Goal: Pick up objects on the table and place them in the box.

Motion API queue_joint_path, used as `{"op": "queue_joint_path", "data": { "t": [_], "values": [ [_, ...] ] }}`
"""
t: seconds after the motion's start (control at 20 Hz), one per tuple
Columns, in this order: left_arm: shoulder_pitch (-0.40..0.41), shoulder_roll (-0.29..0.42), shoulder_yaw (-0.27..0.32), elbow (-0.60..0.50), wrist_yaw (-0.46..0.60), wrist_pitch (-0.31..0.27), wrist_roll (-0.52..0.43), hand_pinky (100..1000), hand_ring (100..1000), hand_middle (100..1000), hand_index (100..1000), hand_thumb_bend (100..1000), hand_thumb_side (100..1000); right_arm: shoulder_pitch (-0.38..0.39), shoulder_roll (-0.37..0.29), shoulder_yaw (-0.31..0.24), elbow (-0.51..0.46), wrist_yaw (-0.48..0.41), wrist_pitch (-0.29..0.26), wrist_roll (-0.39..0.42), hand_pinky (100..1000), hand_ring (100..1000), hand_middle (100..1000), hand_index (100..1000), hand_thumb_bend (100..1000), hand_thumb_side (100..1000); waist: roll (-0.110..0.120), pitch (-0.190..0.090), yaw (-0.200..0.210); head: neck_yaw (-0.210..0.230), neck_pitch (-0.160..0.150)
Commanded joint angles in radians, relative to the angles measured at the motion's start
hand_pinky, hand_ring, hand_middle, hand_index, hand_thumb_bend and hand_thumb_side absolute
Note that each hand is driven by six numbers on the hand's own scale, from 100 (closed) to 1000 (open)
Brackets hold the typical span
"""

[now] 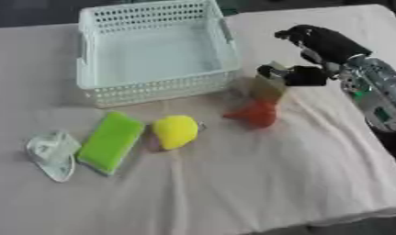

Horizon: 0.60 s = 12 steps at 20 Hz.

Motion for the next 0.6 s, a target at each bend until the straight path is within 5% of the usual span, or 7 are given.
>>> {"op": "queue_joint_path", "data": {
  "t": [0.05,0.6],
  "values": [
    [-0.01,0.014,0.009,-0.012,-0.004,0.0,0.003,960,946,879,893,127,948,-0.007,-0.014,-0.012,0.003,0.019,-0.002,-0.001,930,971,874,991,564,1000,0.004,-0.012,0.001,0.001,0.003],
    [-0.009,0.009,0.009,-0.012,-0.009,-0.006,0.003,961,945,877,892,120,944,-0.003,-0.005,-0.01,0.04,0.042,-0.01,0.013,931,974,875,996,574,1000,0.016,-0.005,0.001,-0.007,-0.012]
  ]
}}
